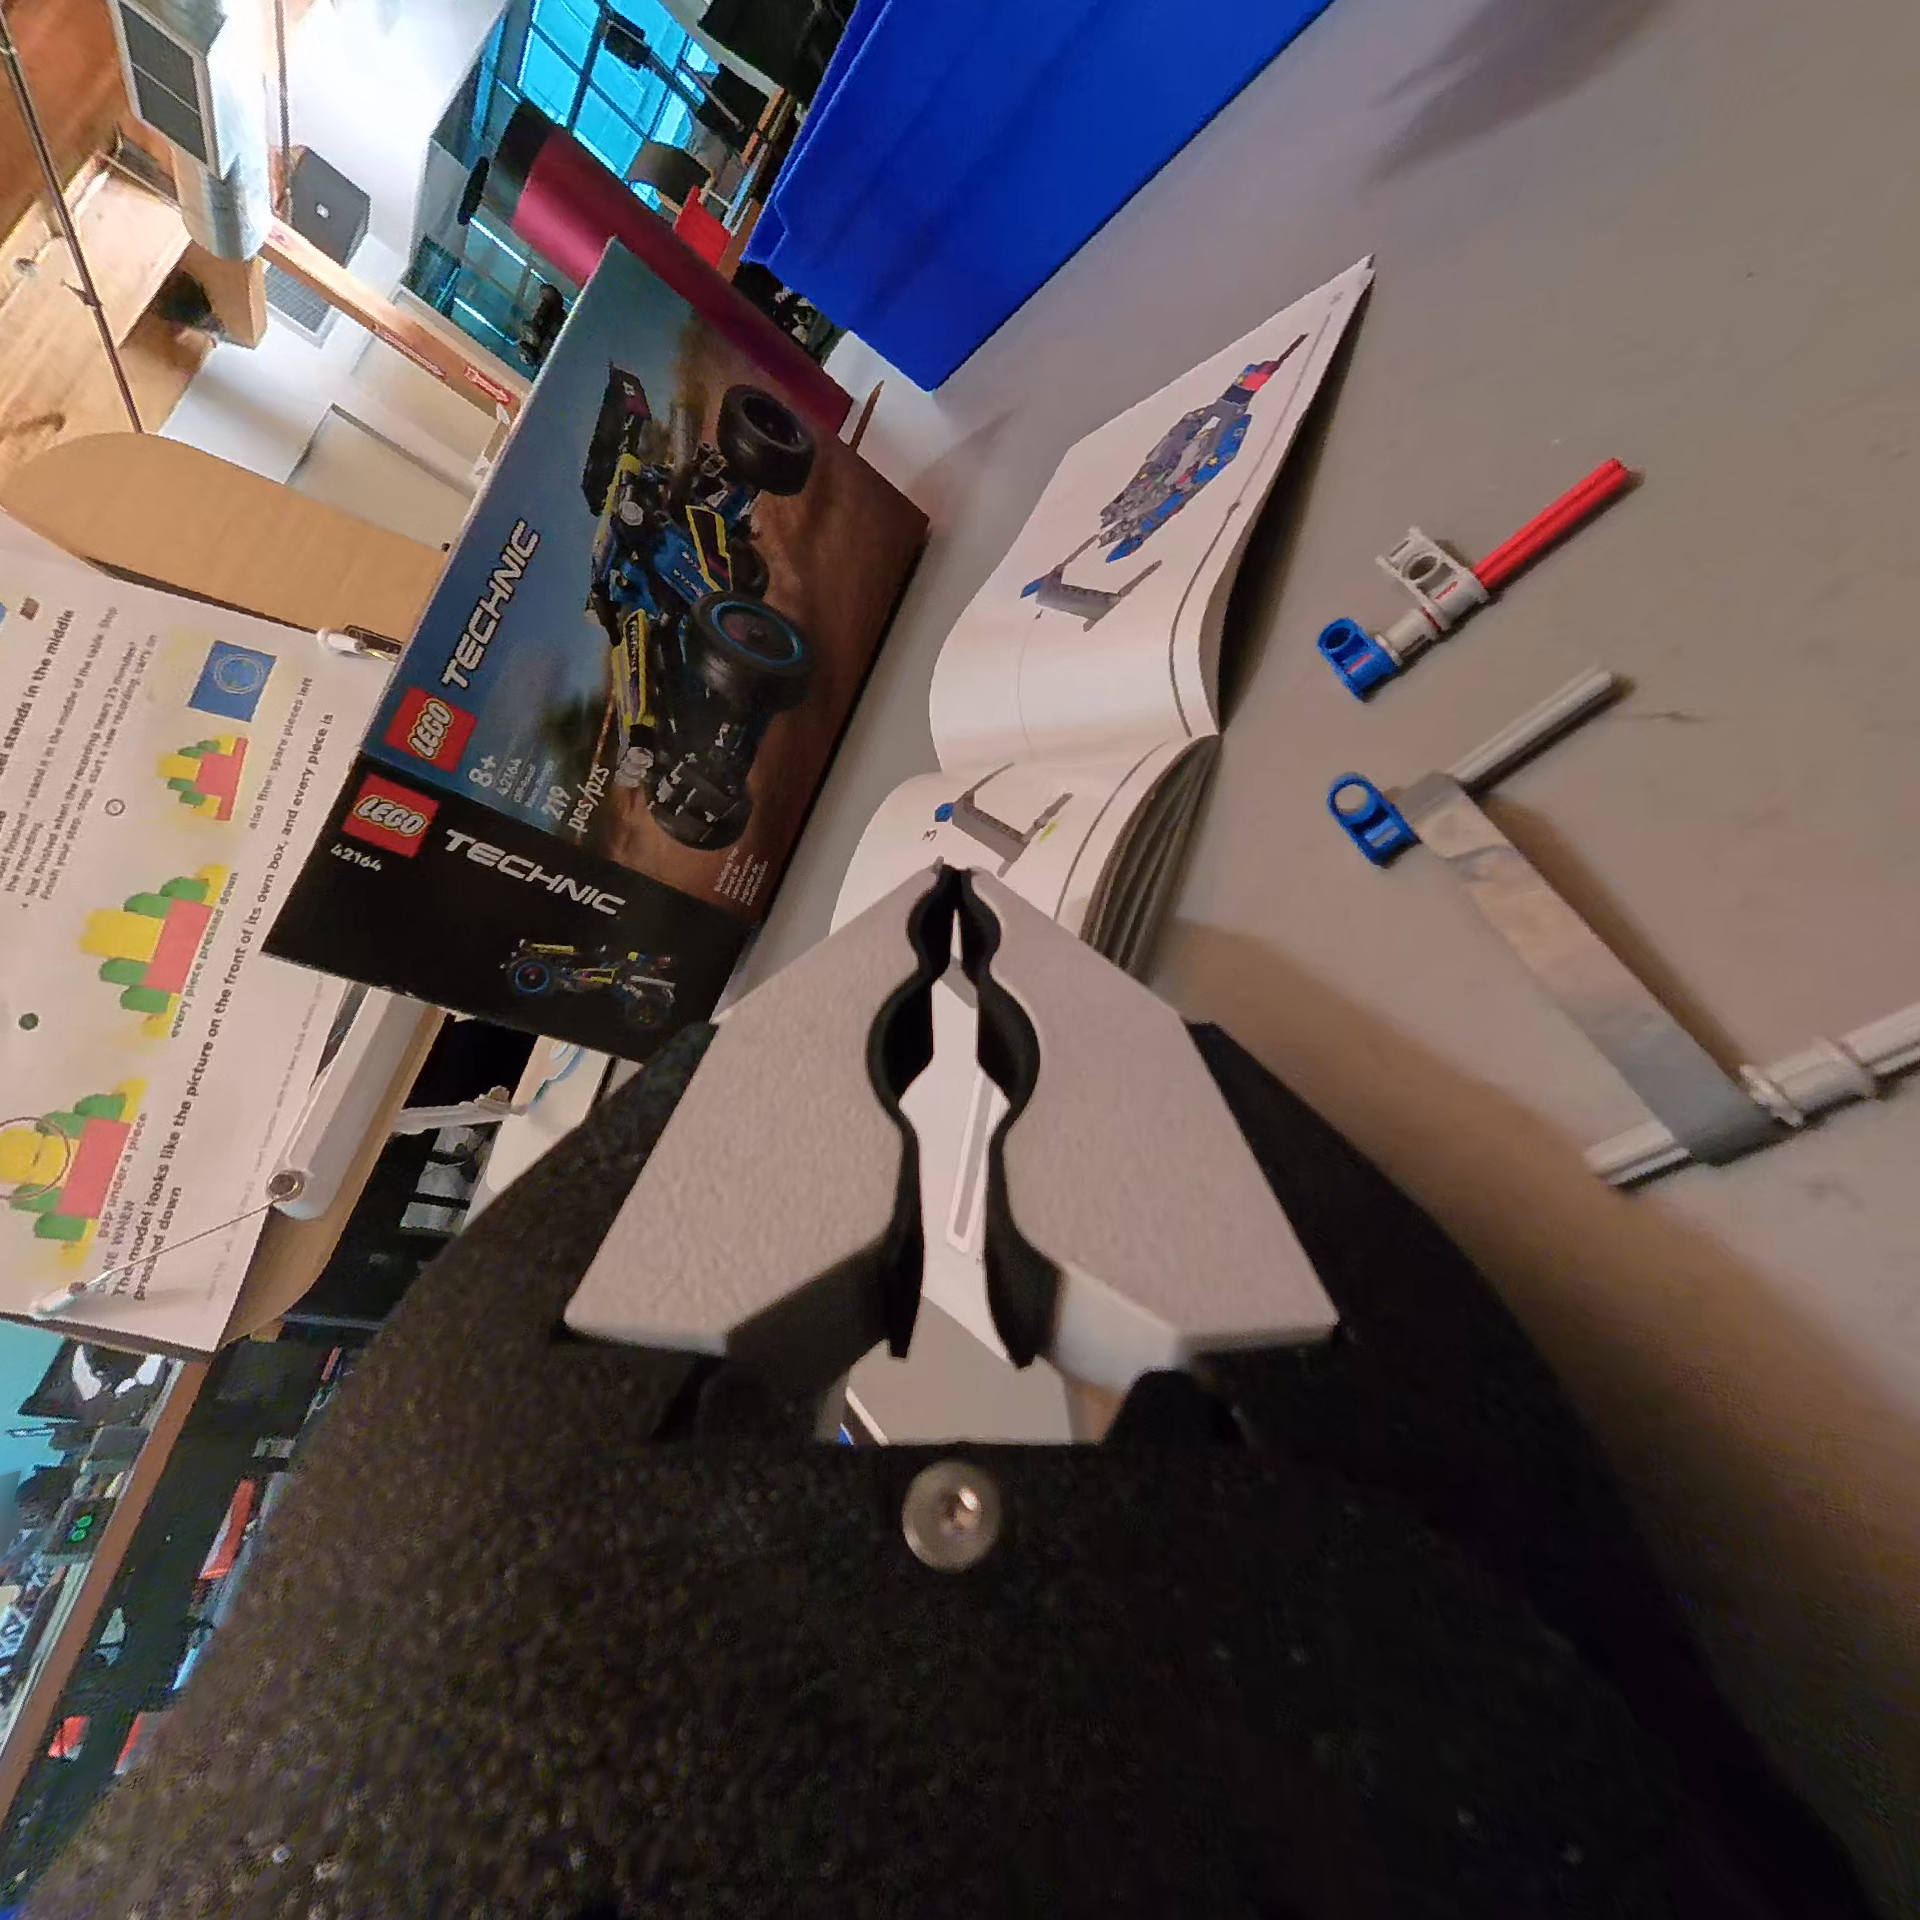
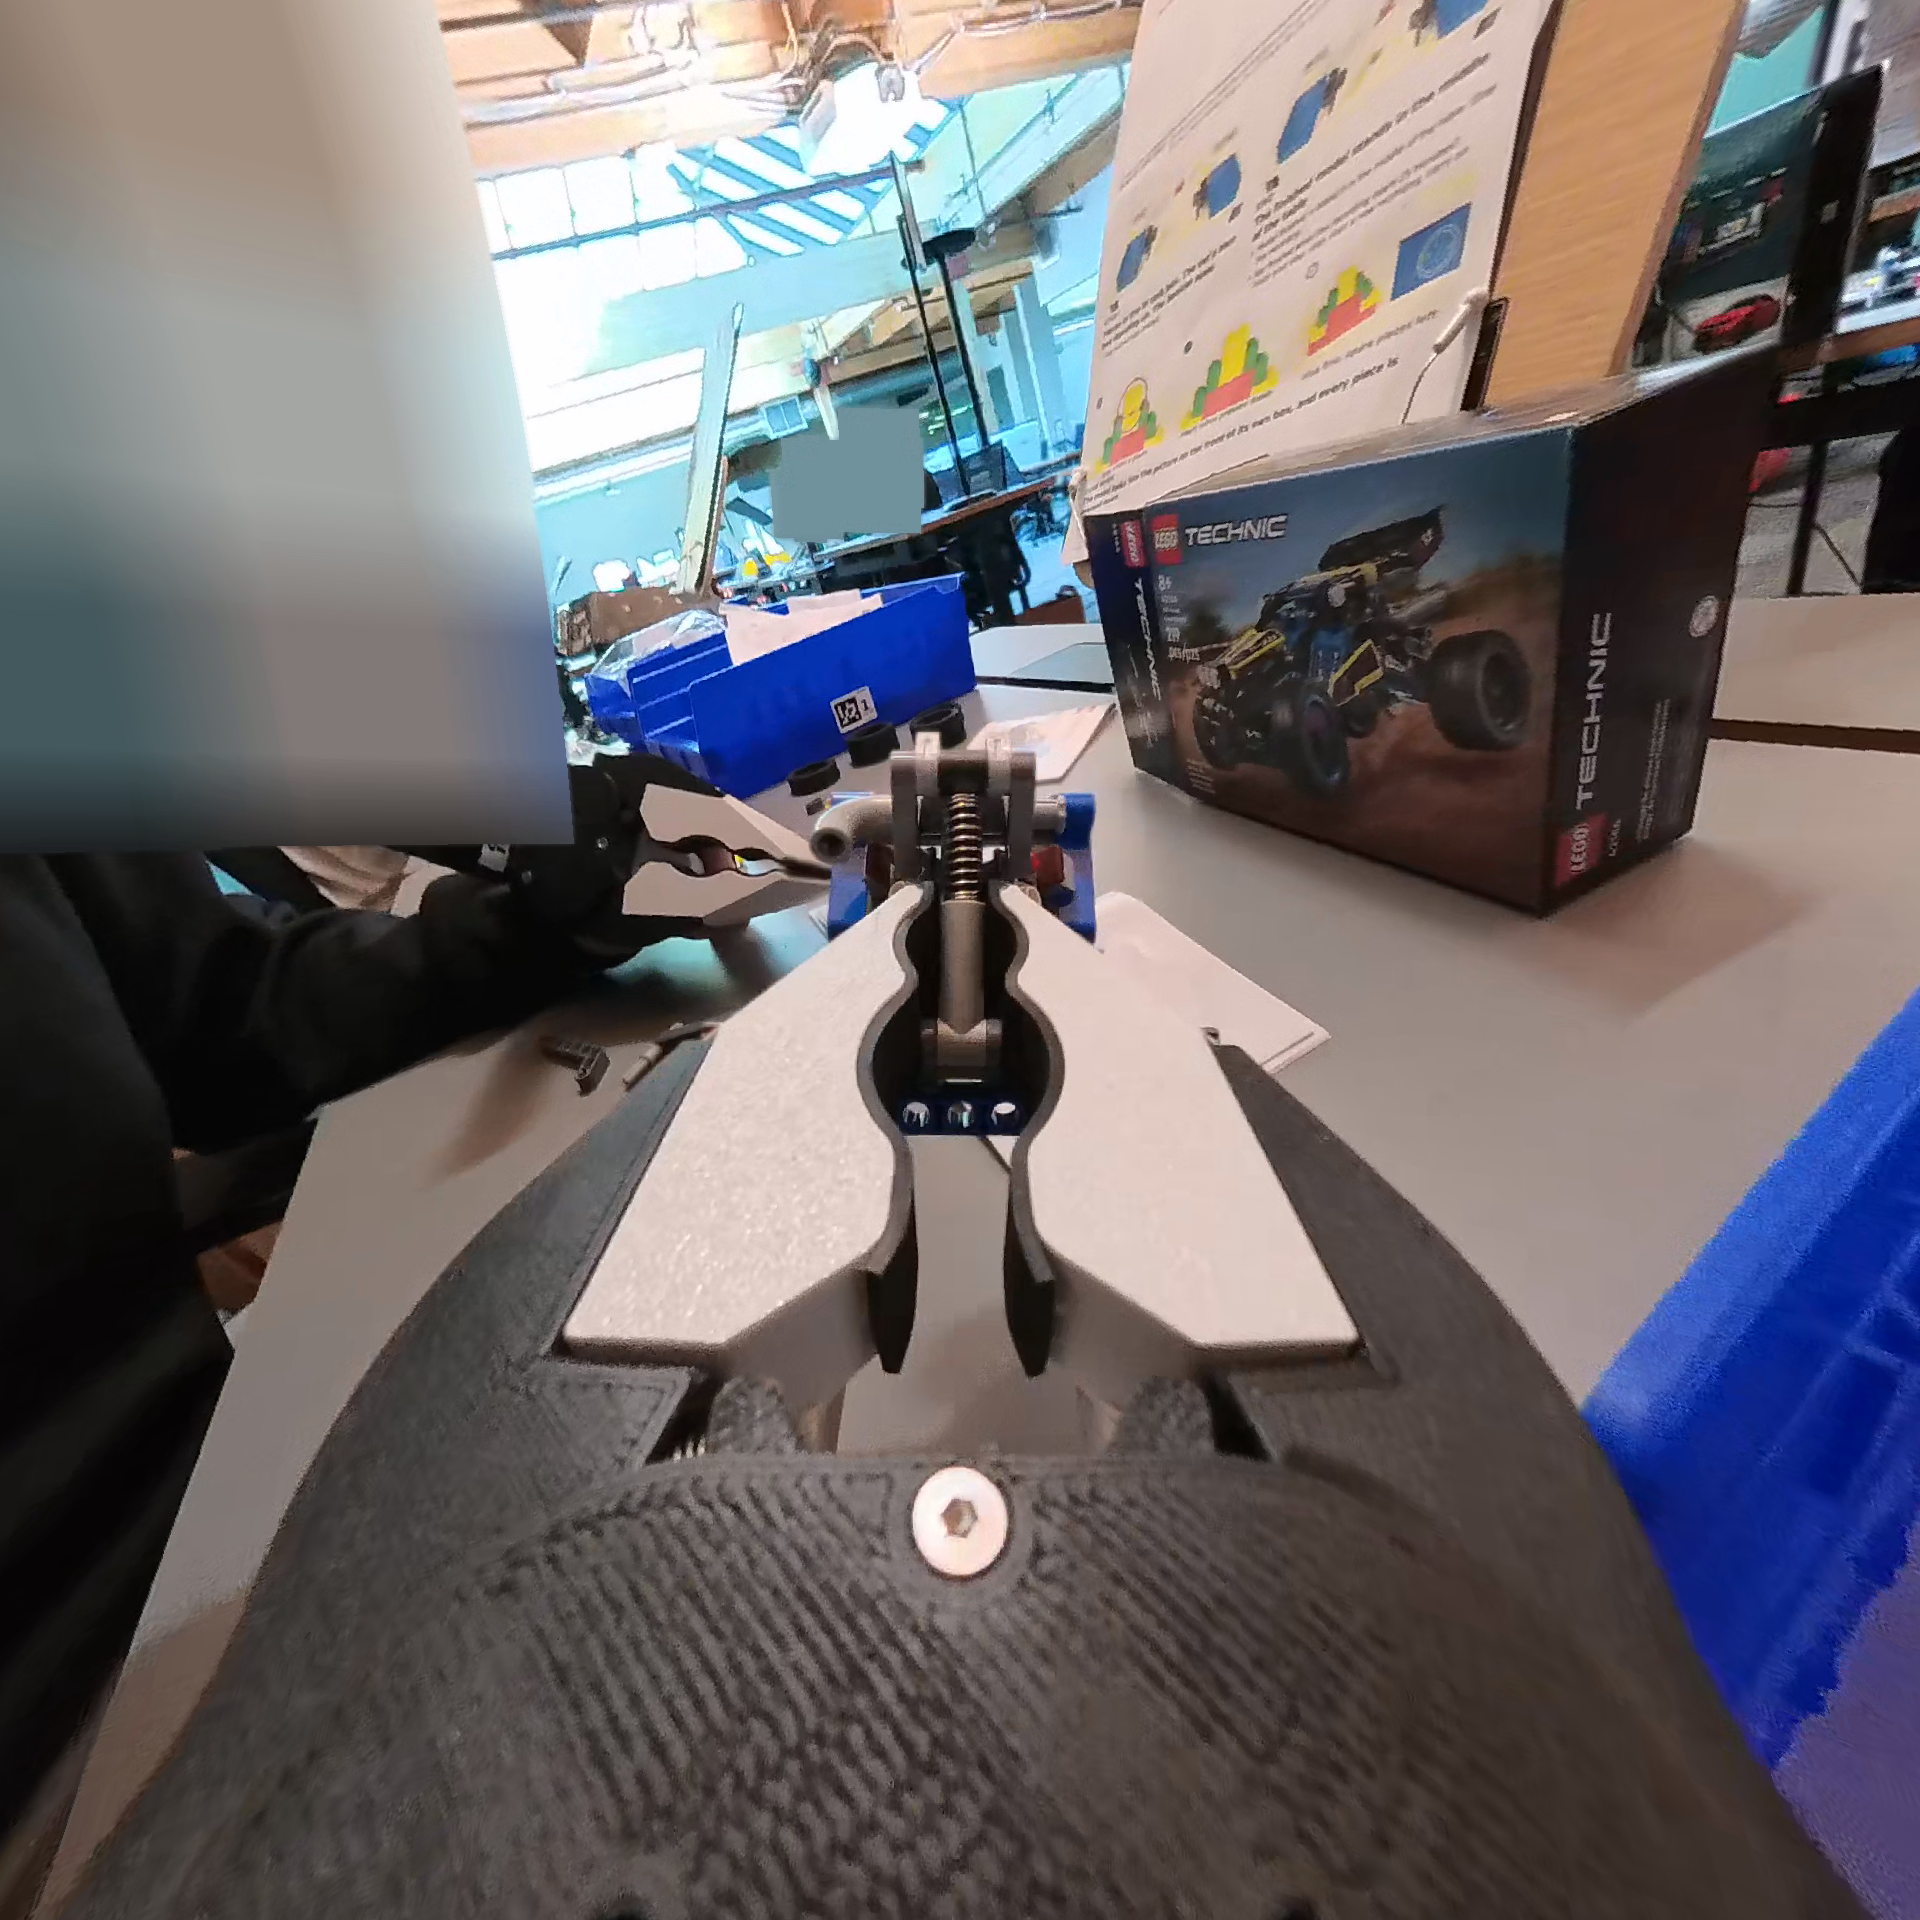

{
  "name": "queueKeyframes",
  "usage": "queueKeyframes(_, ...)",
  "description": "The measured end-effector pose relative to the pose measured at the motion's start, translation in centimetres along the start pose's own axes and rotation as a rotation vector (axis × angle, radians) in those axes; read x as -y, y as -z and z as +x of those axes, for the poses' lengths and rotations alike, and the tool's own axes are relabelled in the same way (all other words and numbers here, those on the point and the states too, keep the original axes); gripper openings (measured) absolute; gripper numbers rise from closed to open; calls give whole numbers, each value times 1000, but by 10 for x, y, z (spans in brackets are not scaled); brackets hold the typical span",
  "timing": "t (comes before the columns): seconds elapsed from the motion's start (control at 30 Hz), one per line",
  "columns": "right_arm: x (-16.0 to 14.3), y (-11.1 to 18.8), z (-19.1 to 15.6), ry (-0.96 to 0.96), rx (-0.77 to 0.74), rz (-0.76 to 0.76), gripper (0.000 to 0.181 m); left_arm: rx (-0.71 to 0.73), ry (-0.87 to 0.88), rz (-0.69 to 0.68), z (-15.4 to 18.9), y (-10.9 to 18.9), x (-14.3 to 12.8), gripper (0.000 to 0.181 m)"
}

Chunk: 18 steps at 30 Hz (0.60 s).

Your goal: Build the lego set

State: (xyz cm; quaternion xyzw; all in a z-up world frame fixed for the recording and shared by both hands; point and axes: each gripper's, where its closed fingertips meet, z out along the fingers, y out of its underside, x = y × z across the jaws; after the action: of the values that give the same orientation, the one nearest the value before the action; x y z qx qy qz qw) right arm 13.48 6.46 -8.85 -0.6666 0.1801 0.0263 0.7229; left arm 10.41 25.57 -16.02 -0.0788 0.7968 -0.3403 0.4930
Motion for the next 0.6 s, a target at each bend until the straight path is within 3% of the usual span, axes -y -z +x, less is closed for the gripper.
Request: queueKeyframes(0.6,-1,0,1,-28,-2,6,5,-9,-33,5,3,0,1,0)
